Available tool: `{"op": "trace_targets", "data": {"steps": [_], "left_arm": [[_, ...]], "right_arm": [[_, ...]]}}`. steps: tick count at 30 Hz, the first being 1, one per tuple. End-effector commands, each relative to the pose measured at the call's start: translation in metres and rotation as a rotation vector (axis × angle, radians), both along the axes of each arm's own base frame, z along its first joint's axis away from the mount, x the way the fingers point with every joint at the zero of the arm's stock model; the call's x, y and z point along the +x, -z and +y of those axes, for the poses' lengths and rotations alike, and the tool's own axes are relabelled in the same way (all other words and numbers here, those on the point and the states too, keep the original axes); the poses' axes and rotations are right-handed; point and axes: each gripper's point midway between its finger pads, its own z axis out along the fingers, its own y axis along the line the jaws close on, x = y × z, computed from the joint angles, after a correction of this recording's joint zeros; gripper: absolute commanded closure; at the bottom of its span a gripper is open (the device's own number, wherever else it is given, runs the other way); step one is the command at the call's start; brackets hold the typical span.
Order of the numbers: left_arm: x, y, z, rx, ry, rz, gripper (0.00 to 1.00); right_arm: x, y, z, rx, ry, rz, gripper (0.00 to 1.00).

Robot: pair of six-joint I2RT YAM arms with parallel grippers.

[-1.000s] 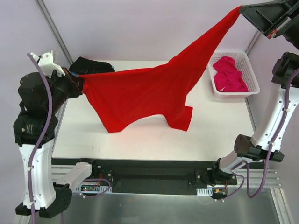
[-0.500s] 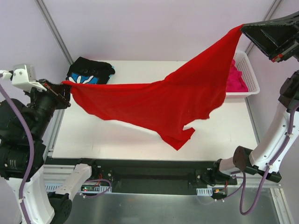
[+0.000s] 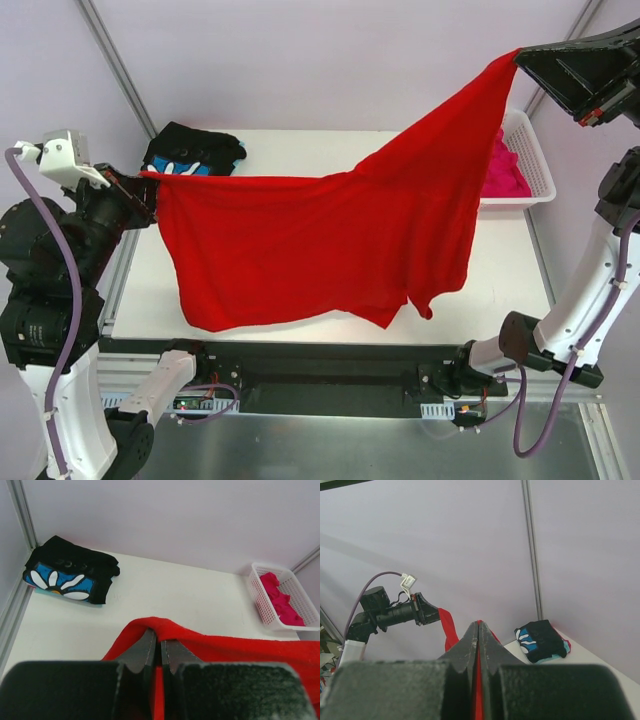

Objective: Fold and stack the t-shirts

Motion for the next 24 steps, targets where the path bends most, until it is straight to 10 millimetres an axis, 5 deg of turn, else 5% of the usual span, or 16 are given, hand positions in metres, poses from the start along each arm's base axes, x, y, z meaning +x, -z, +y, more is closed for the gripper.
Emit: {"op": "trace_targets", "data": {"steps": [1, 6, 7, 17, 24], "left_arm": [[0.013, 0.007, -0.001, -0.002, 0.000, 0.013, 1.00], [0.048, 0.017, -0.006, 0.000, 0.009, 0.047, 1.00], [0.056, 0.014, -0.007, 0.000, 0.012, 0.036, 1.00], [0.172, 0.004, -0.023, 0.020, 0.057, 0.079, 1.00], [0.178, -0.017, -0.031, -0.005, 0.093, 0.032, 1.00]], "right_arm": [[0.010, -0.003, -0.005, 0.007, 0.024, -0.029, 1.00], [0.045, 0.002, -0.017, 0.024, 0.028, 0.001, 1.00], [0.065, 0.007, -0.024, 0.035, 0.030, 0.030, 0.99], [0.171, 0.027, -0.062, 0.136, 0.054, 0.068, 0.99], [0.155, 0.014, -0.058, 0.155, 0.039, 0.012, 1.00]]}}
